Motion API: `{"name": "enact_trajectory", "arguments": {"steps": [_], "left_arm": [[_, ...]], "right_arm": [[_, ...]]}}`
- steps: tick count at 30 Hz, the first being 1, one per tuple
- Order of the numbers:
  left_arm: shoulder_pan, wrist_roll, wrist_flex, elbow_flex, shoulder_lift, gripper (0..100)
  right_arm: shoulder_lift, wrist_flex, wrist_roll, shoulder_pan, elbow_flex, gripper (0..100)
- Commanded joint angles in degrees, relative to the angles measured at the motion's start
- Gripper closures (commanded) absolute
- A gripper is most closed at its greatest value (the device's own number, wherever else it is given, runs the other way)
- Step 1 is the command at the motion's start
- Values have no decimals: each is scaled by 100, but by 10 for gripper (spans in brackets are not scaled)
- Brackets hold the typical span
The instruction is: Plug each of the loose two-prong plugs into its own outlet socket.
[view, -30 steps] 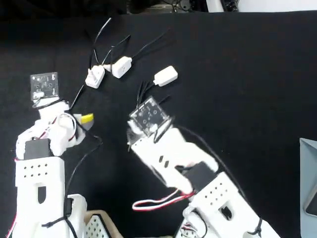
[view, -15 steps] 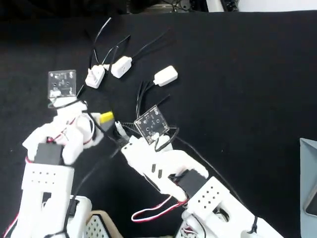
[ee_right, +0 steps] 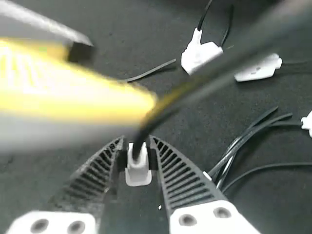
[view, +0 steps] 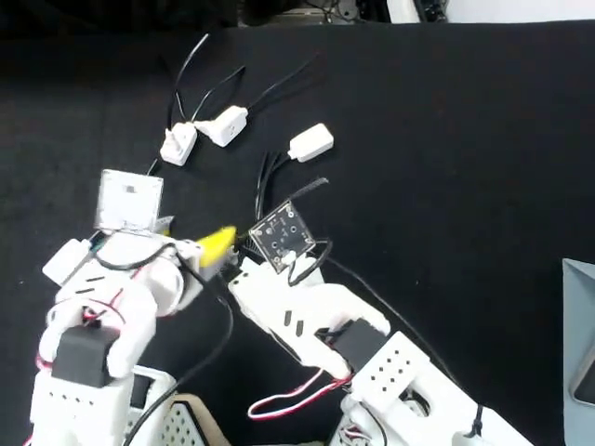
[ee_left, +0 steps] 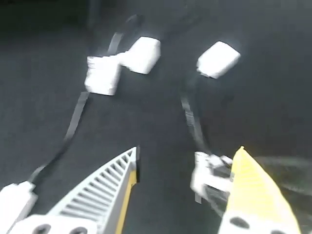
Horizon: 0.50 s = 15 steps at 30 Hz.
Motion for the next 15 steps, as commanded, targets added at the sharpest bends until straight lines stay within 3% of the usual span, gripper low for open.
{"name": "enact_trajectory", "arguments": {"steps": [1, 8, 15], "left_arm": [[-1288, -352, 35, -224, -26, 692], [-3248, -2470, 818, -804, 1116, 676], [-4233, -4264, 1081, -1719, 3244, 654]], "right_arm": [[-84, 149, -44, -44, -31, 987], [-84, 264, -53, -26, 207, 987], [-84, 273, -53, -26, 286, 987]]}}
